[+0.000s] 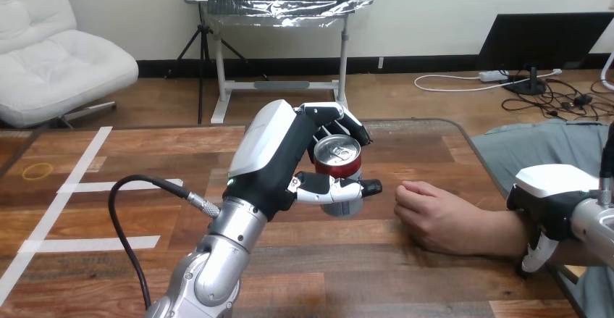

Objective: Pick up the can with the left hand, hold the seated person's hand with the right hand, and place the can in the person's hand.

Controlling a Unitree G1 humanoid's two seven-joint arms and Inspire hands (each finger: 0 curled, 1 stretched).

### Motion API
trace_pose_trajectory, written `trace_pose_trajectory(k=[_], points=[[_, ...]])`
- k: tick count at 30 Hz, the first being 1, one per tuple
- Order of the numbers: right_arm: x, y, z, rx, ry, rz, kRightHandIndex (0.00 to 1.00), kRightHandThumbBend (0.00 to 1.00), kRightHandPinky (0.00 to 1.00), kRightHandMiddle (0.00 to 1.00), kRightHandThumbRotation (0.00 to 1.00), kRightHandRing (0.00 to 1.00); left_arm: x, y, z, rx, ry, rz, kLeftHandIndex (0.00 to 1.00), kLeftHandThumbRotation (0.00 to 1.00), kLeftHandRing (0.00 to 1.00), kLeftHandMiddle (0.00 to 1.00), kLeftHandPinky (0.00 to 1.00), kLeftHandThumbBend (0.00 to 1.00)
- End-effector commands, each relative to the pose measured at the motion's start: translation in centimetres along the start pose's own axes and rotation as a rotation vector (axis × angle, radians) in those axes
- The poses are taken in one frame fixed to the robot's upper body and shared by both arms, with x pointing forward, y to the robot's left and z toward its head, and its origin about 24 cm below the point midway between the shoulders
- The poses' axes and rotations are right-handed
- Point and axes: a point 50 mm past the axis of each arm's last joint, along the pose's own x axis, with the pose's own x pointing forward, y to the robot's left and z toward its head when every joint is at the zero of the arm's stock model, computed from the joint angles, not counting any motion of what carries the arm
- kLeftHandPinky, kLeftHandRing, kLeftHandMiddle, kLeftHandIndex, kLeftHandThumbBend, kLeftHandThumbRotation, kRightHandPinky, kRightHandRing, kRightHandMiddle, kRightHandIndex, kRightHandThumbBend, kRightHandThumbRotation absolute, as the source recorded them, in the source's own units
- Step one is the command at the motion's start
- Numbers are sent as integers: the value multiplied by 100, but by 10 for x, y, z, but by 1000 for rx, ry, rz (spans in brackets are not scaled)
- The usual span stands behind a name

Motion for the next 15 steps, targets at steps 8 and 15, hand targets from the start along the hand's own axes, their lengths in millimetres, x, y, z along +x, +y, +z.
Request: trace_pose_trajectory(k=[8,15], points=[[1,-5,9,22,-47,-40,48,75,38,47,0,43,15,17,15,23,-80,69,49,0,38,45,33,62],[1,-5,8,37,-35,-37,49,75,35,48,0,41,16,17,15,23,-80,70,49,0,39,45,33,62]])
